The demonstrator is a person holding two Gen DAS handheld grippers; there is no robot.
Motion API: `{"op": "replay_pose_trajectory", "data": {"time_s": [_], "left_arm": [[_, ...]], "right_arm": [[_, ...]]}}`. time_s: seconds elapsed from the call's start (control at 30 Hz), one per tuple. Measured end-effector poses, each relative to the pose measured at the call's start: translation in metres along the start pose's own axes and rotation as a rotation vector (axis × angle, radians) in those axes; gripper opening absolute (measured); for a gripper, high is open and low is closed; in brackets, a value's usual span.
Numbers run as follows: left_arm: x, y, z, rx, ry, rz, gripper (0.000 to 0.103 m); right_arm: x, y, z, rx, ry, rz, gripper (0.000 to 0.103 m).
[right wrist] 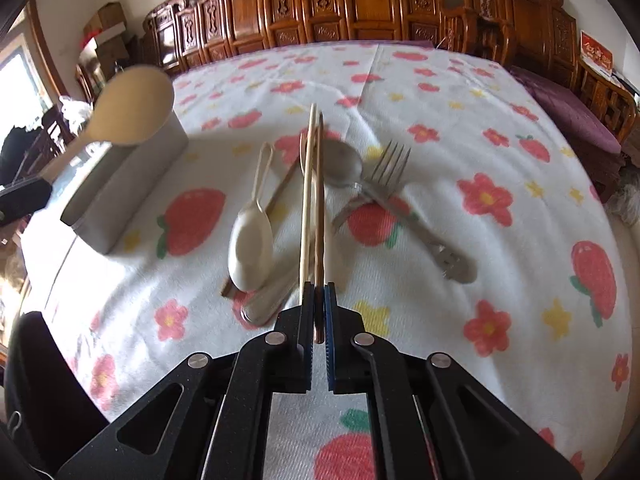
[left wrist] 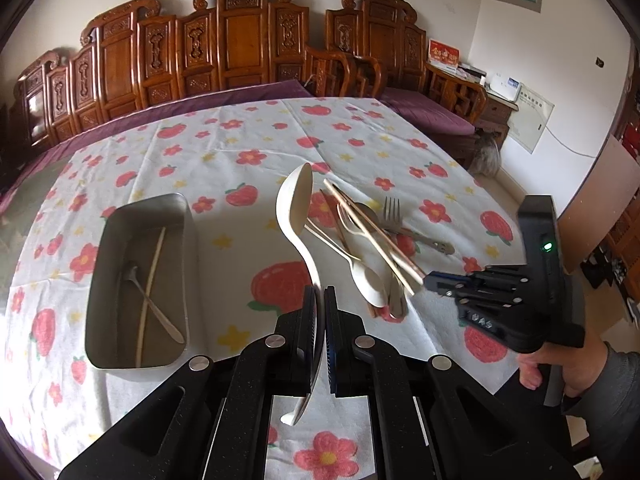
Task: Organize utensils
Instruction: 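Grasp a wooden chopstick with the right tool while the left tool lifts the white spoon, then lower the white spoon into the tray and open the left tool while the right tool carries the chopstick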
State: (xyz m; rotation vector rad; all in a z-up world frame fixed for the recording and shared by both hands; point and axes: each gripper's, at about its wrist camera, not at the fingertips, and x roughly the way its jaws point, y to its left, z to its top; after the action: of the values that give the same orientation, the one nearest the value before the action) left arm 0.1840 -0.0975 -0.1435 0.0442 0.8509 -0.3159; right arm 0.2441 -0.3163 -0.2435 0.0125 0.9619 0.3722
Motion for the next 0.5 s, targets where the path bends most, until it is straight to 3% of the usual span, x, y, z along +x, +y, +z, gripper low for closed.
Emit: {"op": "replay_pose_trajectory", "data": {"time_s": [0.5], "left_arm": [[-0.024,0.044,0.010,-0.050,-0.033,0.056,0.004]], "right_arm": [[-0.064,0.034,0.022,-0.051,-0.138,0.061,0.006]]}}
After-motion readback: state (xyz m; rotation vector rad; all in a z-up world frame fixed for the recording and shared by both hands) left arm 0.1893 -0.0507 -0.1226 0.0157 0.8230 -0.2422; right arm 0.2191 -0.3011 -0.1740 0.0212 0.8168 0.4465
